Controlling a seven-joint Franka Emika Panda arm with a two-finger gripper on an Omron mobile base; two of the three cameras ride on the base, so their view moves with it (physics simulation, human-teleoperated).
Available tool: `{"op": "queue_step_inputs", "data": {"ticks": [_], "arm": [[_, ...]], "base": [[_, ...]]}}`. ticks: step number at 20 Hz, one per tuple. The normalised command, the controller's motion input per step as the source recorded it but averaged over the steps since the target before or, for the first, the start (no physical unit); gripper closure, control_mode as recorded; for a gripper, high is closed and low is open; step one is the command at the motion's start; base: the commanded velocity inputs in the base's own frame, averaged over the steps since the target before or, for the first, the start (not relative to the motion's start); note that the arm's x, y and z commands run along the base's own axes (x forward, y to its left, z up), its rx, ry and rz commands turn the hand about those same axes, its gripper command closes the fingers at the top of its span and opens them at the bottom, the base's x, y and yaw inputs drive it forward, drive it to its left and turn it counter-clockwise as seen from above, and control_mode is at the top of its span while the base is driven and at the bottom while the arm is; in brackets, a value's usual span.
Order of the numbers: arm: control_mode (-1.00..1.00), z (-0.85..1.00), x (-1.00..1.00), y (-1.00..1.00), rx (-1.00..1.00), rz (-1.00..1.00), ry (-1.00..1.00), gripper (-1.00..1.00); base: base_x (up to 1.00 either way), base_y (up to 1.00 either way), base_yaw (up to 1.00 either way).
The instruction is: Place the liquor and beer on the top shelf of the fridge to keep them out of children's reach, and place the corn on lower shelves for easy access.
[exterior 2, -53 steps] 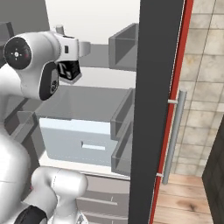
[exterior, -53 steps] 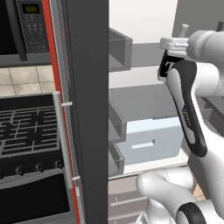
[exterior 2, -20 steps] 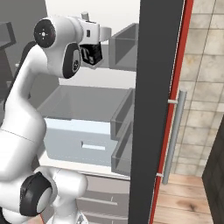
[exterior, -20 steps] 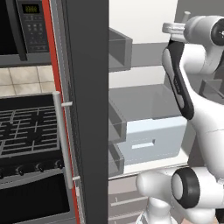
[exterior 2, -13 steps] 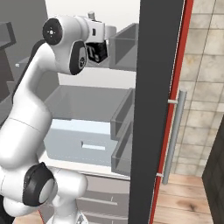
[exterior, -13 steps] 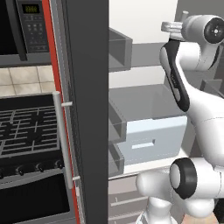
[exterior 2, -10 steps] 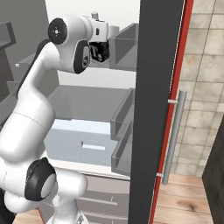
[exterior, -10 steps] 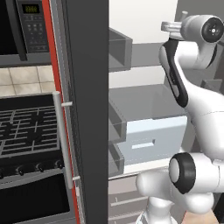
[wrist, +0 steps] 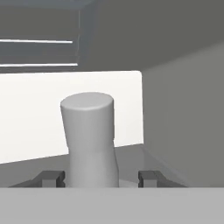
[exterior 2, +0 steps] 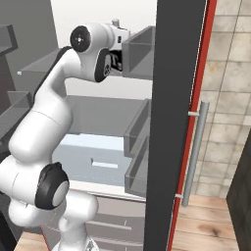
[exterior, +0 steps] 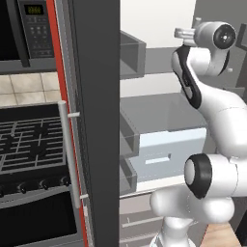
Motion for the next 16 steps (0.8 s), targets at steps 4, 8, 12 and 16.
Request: {"op": "queue_step_inputs", "data": {"ticks": [4, 8, 12, 16], "arm": [[-1.00, -0.27, 0.51, -0.03, 0.00, 0.00, 0.00, 1.00], [-1.00, -0.23, 0.53, -0.01, 0.00, 0.00, 0.00, 1.00], [-1.00, -0.17, 0.56, -0.05, 0.00, 0.00, 0.01, 1.00], [-1.00, -0.14, 0.53, -0.11, 0.00, 0.00, 0.00, 1.00]], "base": [[0.00, 0.00, 0.00], [0.00, 0.00, 0.00], [0.00, 0.00, 0.00], [0.00, 0.00, 0.00]]}}
